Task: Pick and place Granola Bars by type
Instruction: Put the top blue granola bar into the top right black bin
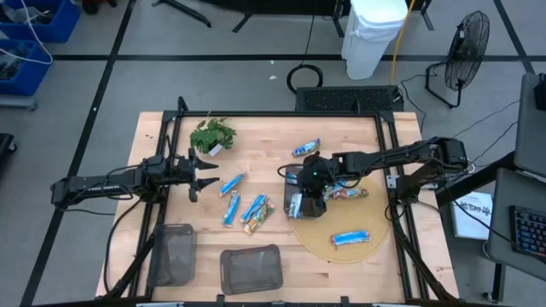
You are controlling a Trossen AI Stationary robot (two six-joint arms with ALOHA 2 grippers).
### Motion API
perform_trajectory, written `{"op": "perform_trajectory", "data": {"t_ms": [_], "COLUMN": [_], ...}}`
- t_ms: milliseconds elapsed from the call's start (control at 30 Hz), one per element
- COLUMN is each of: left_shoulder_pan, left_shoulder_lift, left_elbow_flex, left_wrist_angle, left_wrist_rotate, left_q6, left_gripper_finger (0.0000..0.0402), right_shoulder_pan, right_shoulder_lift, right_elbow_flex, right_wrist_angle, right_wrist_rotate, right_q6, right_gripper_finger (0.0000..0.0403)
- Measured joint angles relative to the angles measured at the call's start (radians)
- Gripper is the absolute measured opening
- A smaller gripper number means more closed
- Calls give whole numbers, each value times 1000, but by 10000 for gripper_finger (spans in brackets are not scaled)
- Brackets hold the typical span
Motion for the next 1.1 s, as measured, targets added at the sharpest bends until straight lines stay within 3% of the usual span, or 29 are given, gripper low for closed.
{"op": "perform_trajectory", "data": {"t_ms": [667, 1100], "left_shoulder_pan": [0, 0], "left_shoulder_lift": [0, 0], "left_elbow_flex": [0, 0], "left_wrist_angle": [0, 0], "left_wrist_rotate": [0, 0], "left_q6": [0, 0], "left_gripper_finger": [216, 216], "right_shoulder_pan": [-58, -58], "right_shoulder_lift": [7, 6], "right_elbow_flex": [-23, -23], "right_wrist_angle": [104, 104], "right_wrist_rotate": [0, -1], "right_q6": [-78, -235], "right_gripper_finger": [1, 1]}}
